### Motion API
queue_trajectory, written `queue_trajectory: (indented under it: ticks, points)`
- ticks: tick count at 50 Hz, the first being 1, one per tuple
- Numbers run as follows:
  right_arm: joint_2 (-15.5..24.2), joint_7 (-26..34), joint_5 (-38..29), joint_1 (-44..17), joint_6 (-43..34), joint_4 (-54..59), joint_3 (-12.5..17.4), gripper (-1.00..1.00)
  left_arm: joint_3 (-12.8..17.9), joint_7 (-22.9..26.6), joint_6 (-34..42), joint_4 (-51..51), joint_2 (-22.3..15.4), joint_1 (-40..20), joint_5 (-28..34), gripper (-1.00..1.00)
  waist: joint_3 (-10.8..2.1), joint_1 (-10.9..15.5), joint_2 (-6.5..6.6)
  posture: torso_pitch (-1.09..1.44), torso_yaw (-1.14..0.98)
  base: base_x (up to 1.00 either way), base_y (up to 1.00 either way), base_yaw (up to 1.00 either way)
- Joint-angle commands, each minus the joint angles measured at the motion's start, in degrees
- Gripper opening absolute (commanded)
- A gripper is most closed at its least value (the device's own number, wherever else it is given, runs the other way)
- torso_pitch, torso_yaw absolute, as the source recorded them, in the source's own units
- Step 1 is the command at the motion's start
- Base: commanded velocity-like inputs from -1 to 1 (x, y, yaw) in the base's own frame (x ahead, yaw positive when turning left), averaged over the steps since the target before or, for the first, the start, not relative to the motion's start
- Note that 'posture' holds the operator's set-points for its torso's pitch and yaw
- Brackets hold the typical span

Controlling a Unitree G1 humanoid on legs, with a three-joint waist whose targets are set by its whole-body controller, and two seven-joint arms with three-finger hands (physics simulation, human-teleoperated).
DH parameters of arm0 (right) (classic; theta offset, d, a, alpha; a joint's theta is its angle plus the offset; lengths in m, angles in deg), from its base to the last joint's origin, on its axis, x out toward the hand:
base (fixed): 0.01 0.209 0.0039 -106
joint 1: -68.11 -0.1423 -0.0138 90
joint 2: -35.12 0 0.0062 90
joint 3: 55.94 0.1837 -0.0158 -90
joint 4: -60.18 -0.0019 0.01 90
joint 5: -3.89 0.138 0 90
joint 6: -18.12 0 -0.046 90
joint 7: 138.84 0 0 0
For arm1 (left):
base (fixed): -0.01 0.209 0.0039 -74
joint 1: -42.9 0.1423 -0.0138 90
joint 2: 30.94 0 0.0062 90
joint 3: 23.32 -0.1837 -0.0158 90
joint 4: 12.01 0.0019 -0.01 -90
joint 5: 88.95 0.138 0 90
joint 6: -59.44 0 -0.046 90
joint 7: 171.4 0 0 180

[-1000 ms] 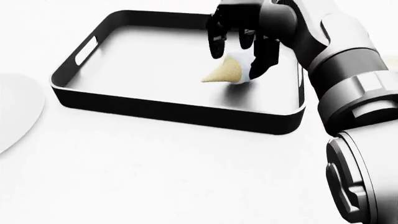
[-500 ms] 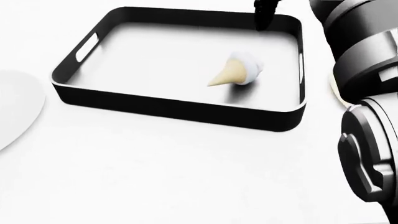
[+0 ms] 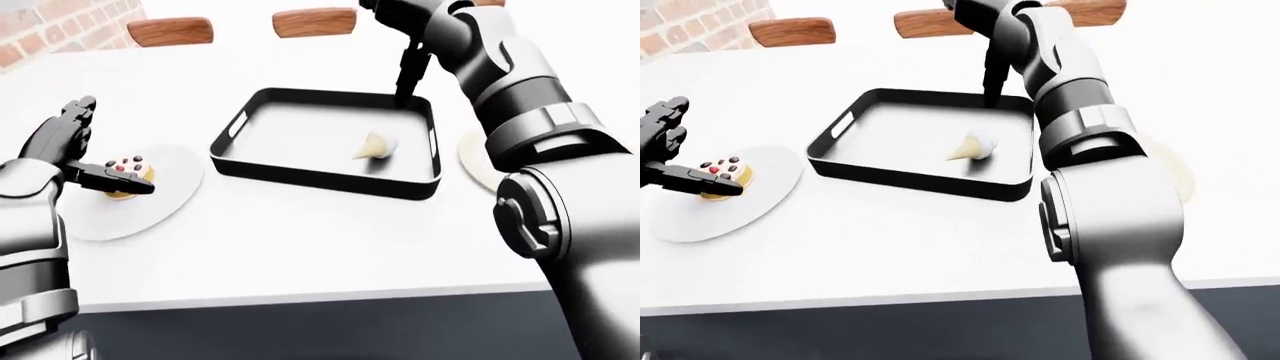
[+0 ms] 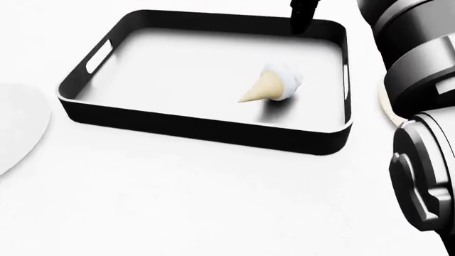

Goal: Move the dessert items from the plate to the tray.

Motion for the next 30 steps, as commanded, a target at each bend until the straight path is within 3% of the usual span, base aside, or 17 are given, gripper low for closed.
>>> queue_trajectory:
  ticks: [1,30]
  points:
    - [0.63,-1.1,0.56,-2.19,0.12,-2.21,0.33,1.0,0.8,-2.29,-2.28,-0.98,-1.54,-2.05,-0.18,1.0,-1.83,-0.07,0.44,0.0,0.0,0.0,0.0,0.0]
    - [0.84,-1.25,1.0,-1.3,0.02,-2.22,0.33,1.0,0.4,-4.27,-3.75,1.54,-0.65,1.57,-1.32,1.0,-1.87,-0.38,0.83,0.0,0.0,0.0,0.0,0.0]
